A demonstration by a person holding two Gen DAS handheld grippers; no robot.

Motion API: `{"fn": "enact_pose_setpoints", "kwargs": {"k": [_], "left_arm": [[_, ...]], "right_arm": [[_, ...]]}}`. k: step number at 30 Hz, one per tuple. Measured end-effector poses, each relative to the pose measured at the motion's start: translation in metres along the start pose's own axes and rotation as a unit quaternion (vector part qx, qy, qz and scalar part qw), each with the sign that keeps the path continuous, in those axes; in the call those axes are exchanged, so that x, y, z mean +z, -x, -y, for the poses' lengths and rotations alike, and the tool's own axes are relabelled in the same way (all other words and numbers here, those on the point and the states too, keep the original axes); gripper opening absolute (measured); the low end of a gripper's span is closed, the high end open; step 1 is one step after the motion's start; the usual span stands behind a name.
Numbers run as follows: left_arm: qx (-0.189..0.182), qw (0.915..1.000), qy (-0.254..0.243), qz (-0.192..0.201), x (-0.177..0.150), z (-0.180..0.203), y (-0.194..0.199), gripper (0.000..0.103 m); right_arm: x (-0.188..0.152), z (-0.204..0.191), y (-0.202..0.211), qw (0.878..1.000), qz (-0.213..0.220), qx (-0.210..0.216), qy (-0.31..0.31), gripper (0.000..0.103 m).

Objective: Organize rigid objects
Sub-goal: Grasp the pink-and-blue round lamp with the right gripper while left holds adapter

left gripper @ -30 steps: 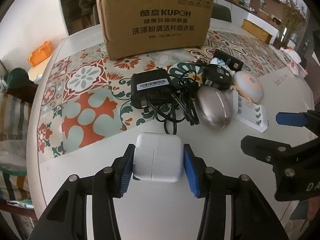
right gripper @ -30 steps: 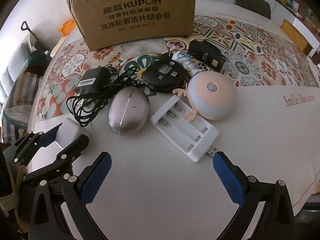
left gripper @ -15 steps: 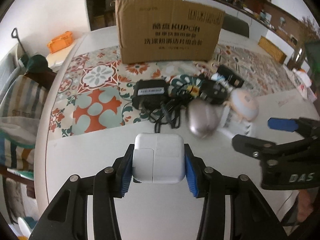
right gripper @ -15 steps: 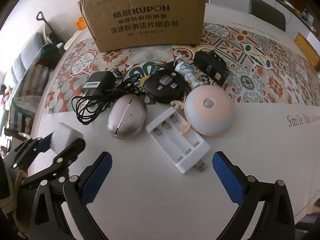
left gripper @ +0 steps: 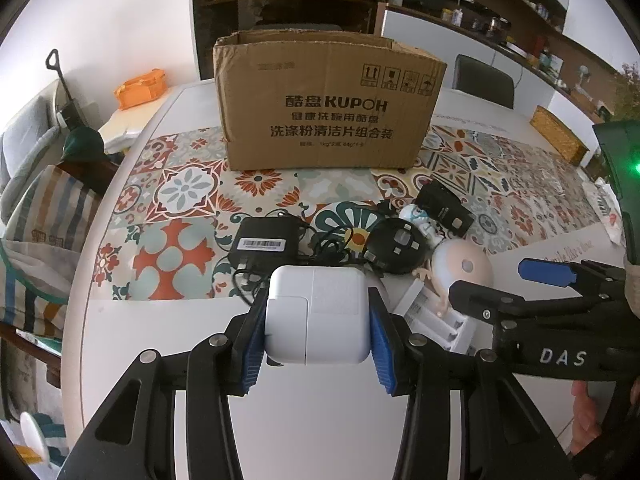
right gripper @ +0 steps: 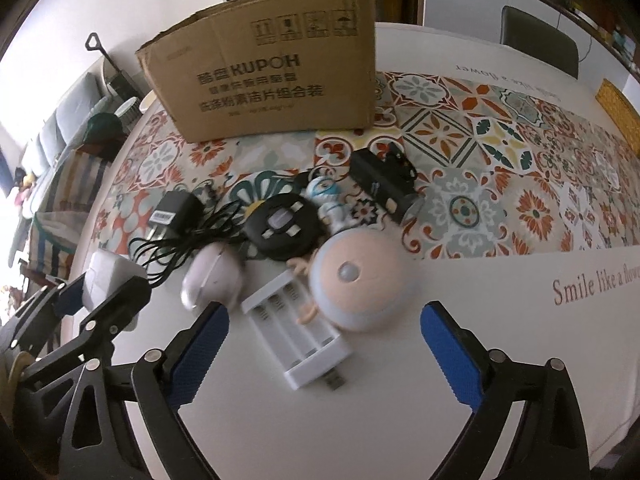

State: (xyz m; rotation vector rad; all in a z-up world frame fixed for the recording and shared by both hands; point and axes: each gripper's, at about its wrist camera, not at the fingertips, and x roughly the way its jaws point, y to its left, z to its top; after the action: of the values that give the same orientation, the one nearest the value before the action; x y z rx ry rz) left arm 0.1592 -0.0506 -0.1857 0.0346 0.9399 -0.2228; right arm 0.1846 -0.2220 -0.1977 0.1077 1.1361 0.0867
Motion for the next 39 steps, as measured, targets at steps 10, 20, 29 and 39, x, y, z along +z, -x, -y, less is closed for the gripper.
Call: {"fn": "enact_pose_setpoints", "kwargs": {"k": [10,20,29,39], "left_arm": [[0.013,0.9996,0.02,-0.017,0.003,0.021,-0.016,0.045],[0.019,0.9994,0.021,-0.02,0.008,0.033,-0.024,0.045],[0.02,0.9992,0.023,-0.025,0.01,0.036,-0.029,0.045],[0.016,0.9995,0.019,-0.022,0.013,0.036,-0.029,0.045]], "right_arm": [[0.012,0.02,-0.029,0.999,-0.026,-0.001,0.034,0.087],[0.02,0.024,-0.047,0.997,-0.036,0.003,0.064,0.081],[0.025,0.032,-0.056,0.997,-0.046,-0.002,0.066,0.08],[0.027,0.038,-0.061,0.998,-0.049,0.0,0.05,0.074]]}}
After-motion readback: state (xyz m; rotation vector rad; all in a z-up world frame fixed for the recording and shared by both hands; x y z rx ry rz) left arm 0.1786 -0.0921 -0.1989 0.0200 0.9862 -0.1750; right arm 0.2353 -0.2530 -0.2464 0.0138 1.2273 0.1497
